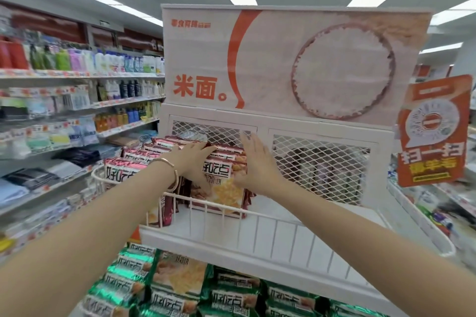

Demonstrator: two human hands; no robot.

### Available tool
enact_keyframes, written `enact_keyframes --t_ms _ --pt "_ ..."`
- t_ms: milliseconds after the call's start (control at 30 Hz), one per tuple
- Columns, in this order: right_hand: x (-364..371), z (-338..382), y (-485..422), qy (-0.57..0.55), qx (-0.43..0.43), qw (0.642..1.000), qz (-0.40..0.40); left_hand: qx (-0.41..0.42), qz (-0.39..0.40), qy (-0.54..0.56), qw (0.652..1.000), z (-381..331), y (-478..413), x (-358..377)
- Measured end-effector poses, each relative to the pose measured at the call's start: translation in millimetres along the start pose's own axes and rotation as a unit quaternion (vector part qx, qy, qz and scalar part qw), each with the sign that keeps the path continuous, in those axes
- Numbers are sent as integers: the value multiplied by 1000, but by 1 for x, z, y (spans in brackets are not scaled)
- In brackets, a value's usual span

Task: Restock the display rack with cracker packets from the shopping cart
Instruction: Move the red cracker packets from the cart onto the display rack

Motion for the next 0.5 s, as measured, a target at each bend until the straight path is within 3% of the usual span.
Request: enact_keyframes --t_ms 133,300,367,500 --pt "28 2 0 101 -33 988 108 -5 -16 -19 1000 -2 1 -1" --pt "20 3 7 121 -33 986 109 25 -18 30 999 -3 6 -3" --pt "10 9 9 132 -35 988 77 49 -24 117 992 -2 16 -13" --pt "-21 41 18 88 -62 993 -46 34 -139 224 964 31 51 -41"
Point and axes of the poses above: each hand's wrist, its own y-axis away from the middle knuckle, its own x-axis out of the palm, z = x × y, the point moved 8 cm from there along -y, towards the middle knuckle, and after that the axes turned 9 degrees about x, right-handed, at the moved point
